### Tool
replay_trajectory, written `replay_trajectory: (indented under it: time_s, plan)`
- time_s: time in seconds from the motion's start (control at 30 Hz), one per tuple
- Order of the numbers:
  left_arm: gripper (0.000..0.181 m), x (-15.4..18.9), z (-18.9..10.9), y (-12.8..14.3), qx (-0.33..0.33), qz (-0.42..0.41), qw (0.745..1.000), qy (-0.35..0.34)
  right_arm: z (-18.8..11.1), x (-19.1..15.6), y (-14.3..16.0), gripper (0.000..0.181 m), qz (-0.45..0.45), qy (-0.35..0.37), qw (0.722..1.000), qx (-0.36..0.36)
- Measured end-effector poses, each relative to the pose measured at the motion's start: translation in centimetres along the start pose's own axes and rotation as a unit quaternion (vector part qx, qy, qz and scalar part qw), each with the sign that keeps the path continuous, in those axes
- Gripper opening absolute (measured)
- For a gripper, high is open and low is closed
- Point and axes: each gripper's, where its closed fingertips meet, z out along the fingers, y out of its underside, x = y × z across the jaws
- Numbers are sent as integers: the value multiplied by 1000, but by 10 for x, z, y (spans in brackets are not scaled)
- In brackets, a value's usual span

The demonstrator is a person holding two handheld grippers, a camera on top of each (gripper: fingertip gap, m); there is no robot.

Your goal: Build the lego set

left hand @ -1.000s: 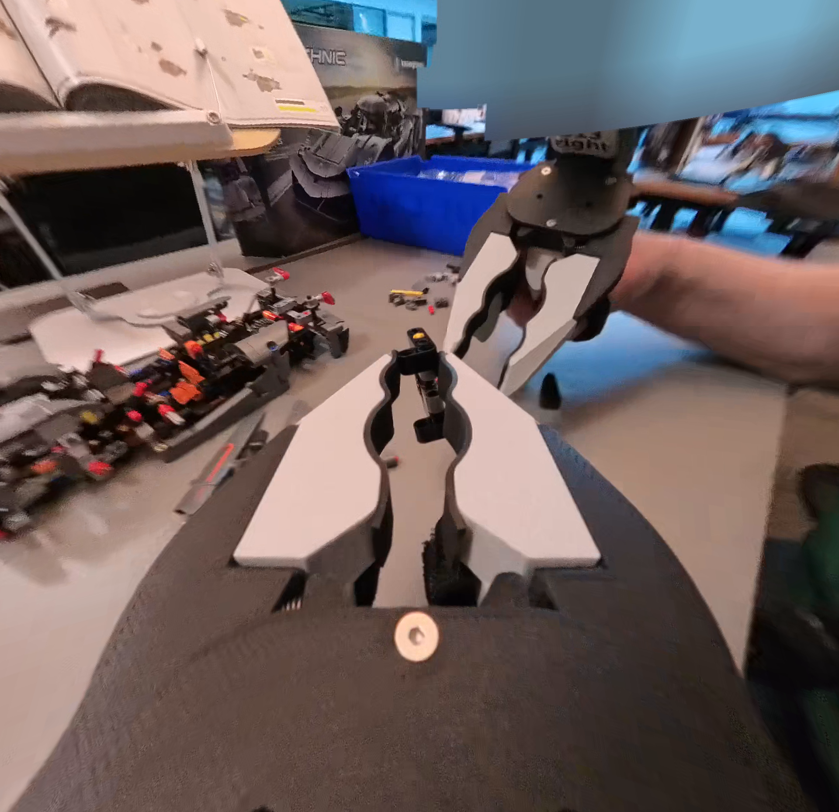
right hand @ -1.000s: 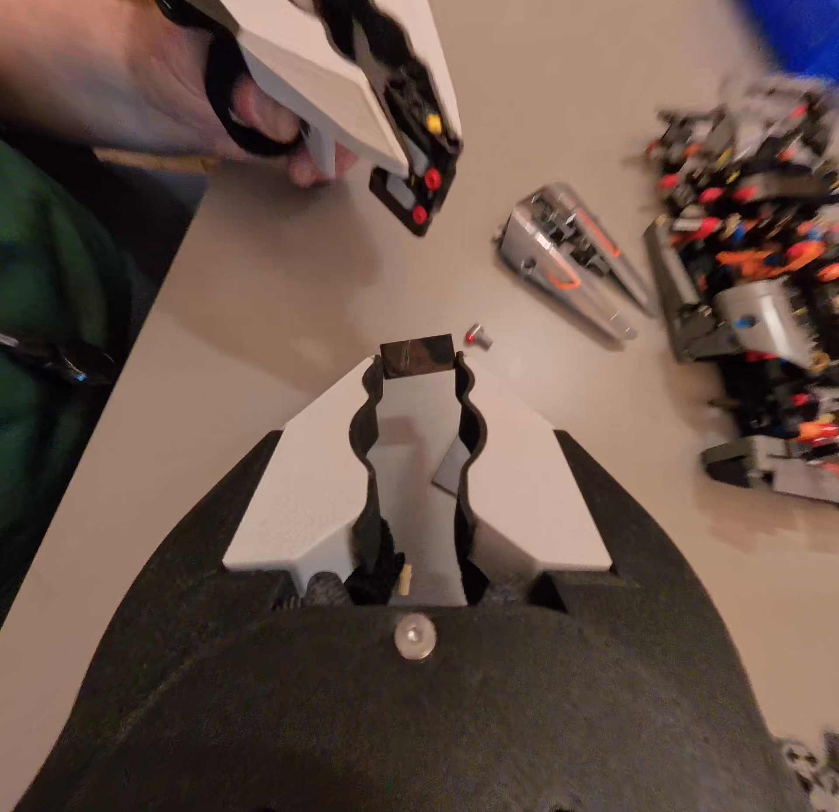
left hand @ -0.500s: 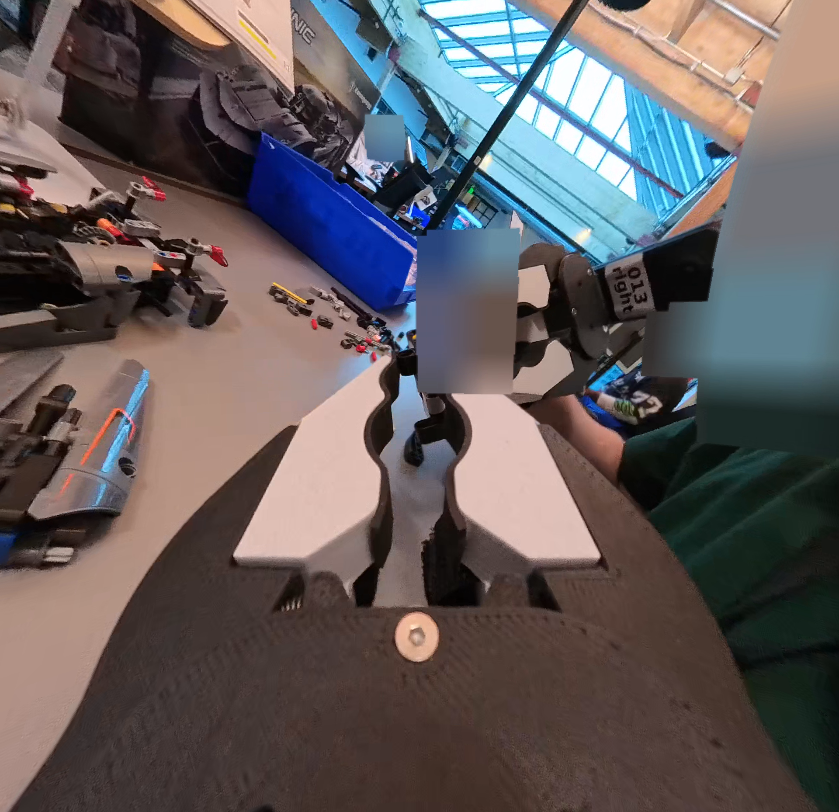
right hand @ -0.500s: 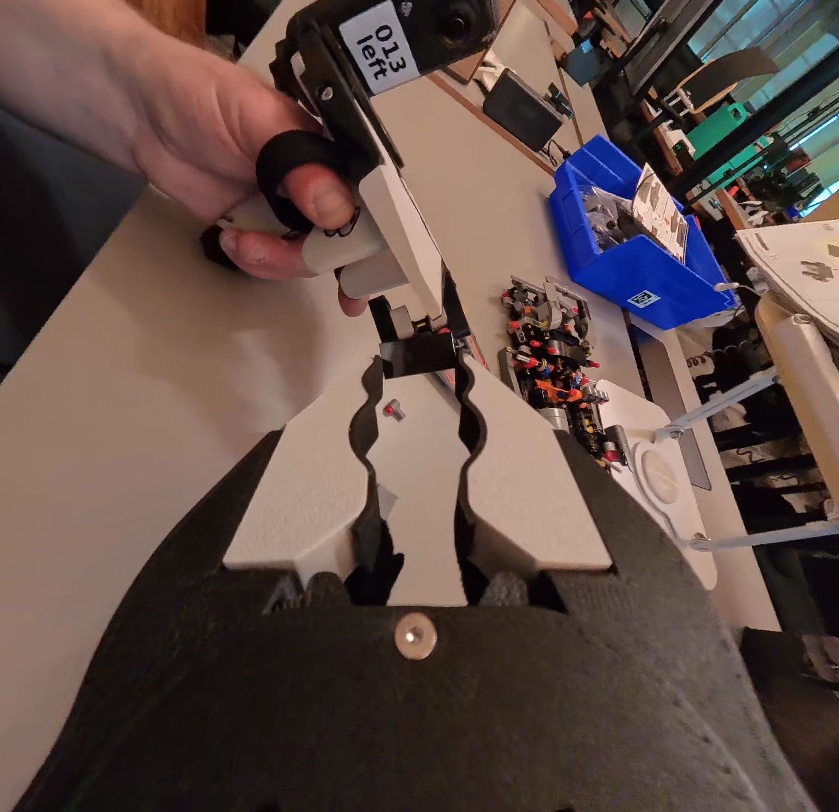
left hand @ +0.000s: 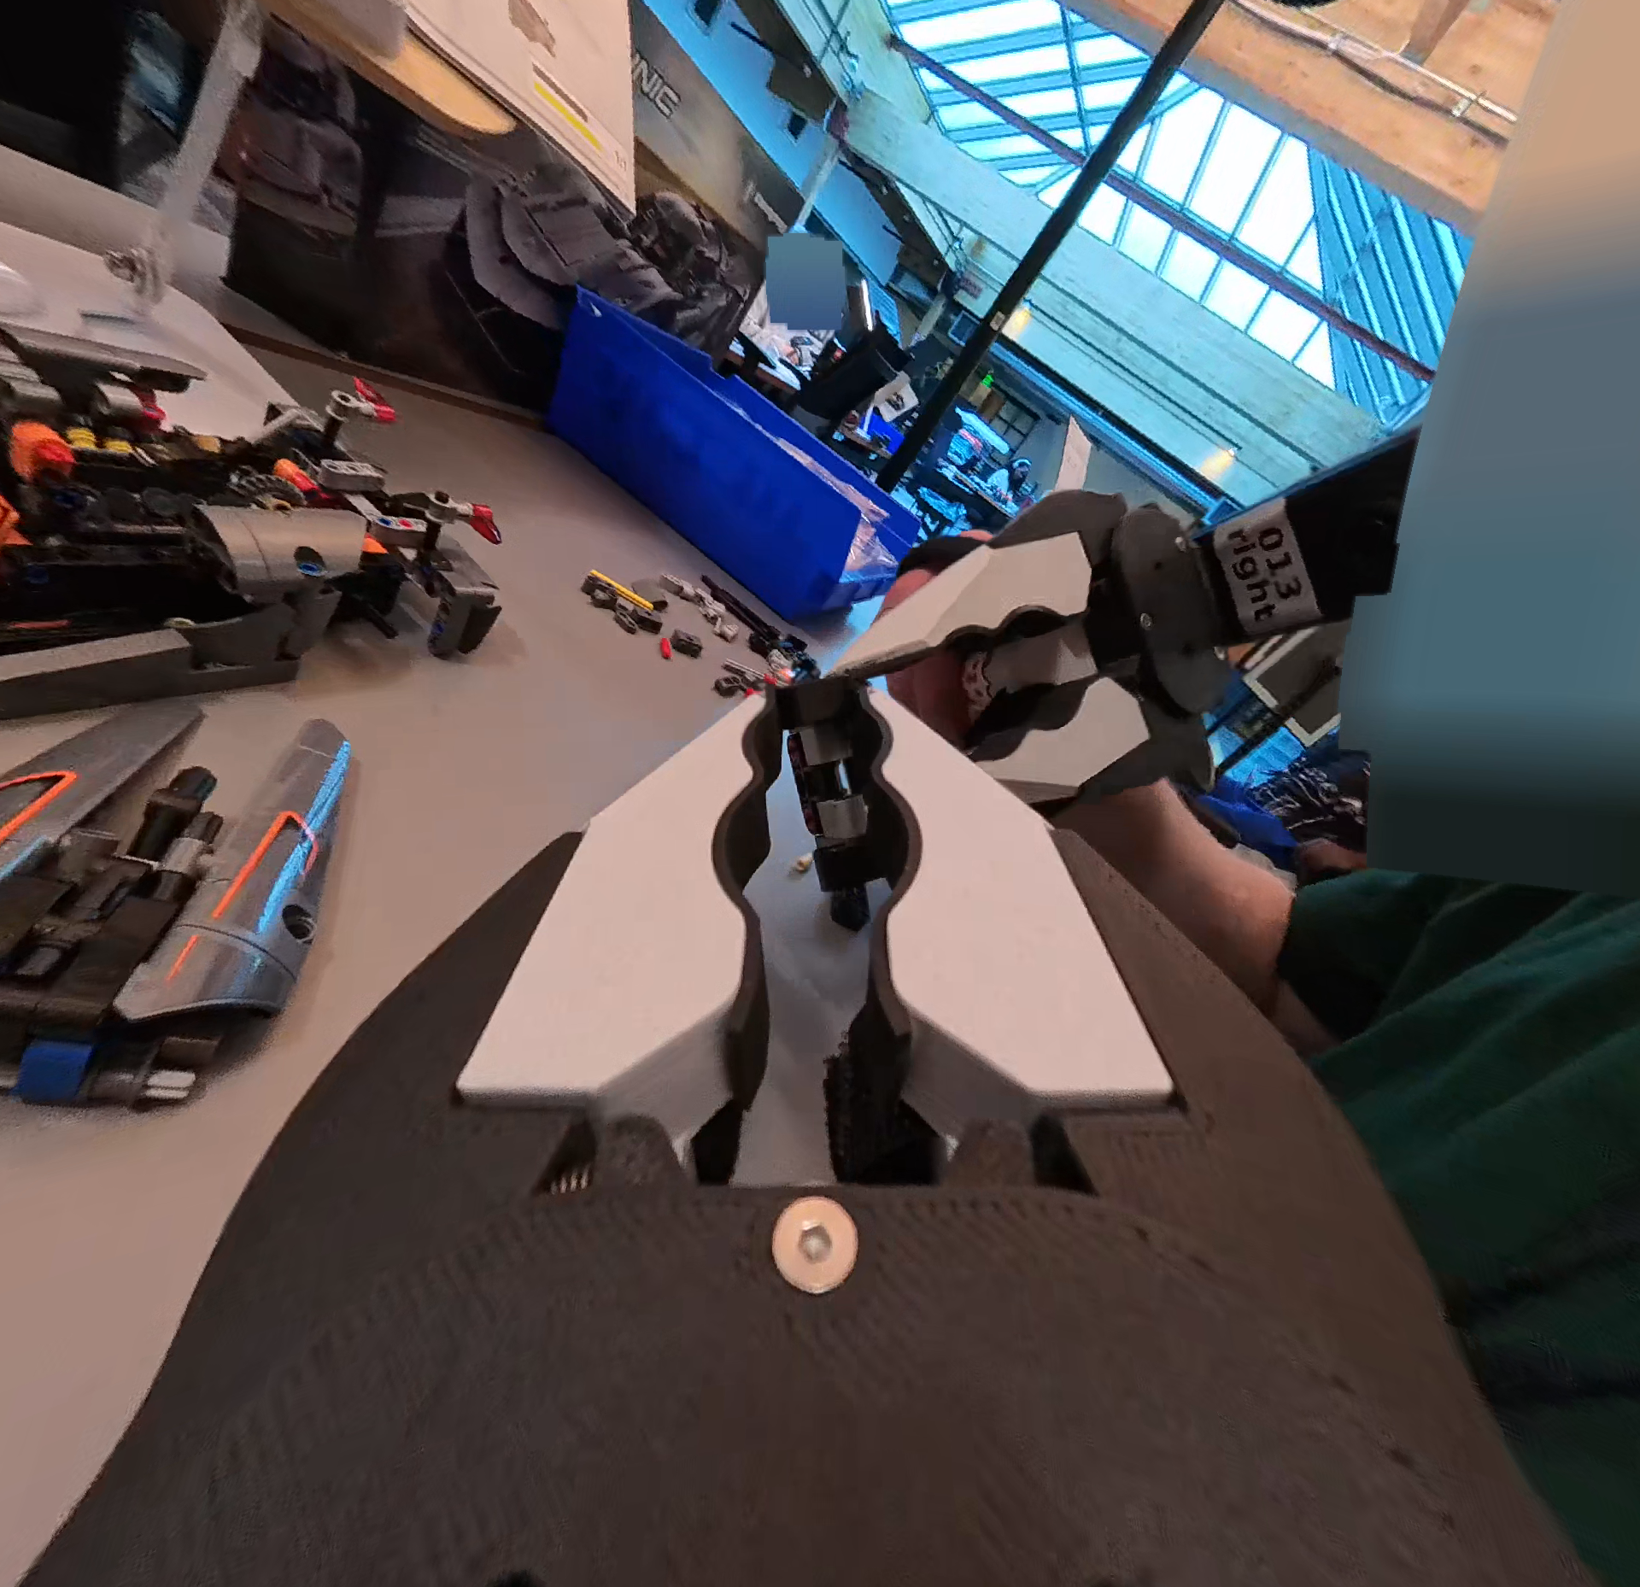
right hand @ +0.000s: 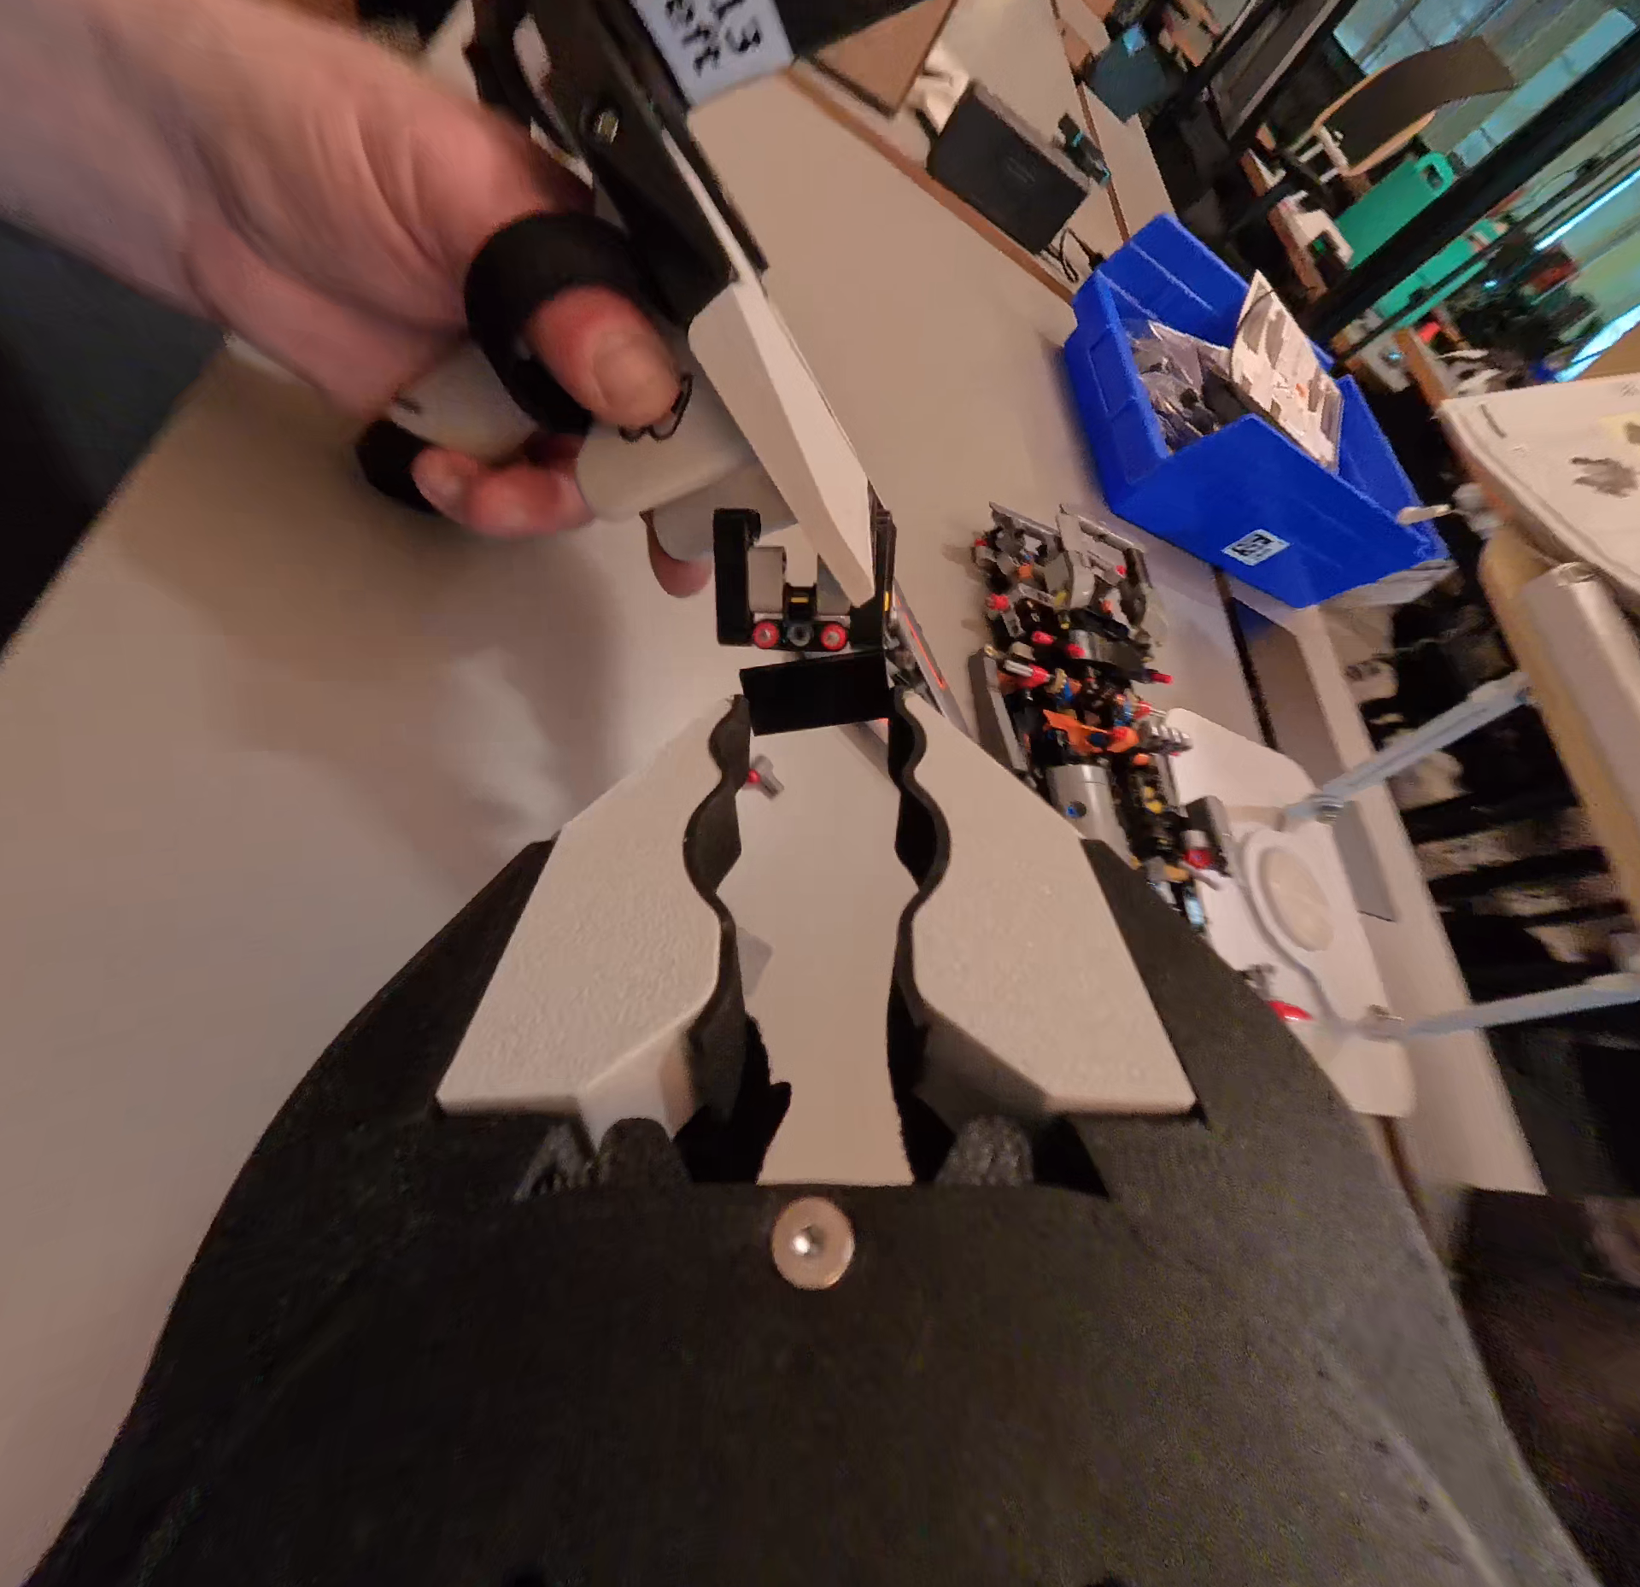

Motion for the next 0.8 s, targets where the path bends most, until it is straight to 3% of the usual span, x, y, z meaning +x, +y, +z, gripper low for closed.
replay_trajectory:
  time_s: [0.23, 0.4, 0.43, 0.53, 0.7, 0.8]
  plan:
    - [13, 9, 8, -16, 19, 5, 1000, -11, -10, 9, -12, 30, 100, -24, 992, 79]
    - [13, 12, 11, -18, 28, -12, 1000, -4, -4, 6, -9, 30, 48, 15, 999, 17]
    - [13, 12, 12, -17, 26, -17, 1000, -2, -4, 5, -10, 0, 30, 25, 999, 10]
    - [13, 12, 11, -16, 28, -21, 999, -1, -2, 1, -11, 0, 14, 32, 999, -9]
    - [13, -4, 10, -7, 27, -12, 999, -17, 7, -9, 12, 1, 11, 20, 996, -82]
    - [13, -4, 8, -10, 52, -33, 998, 10, 2, -12, 17, 0, 30, 20, 995, -94]
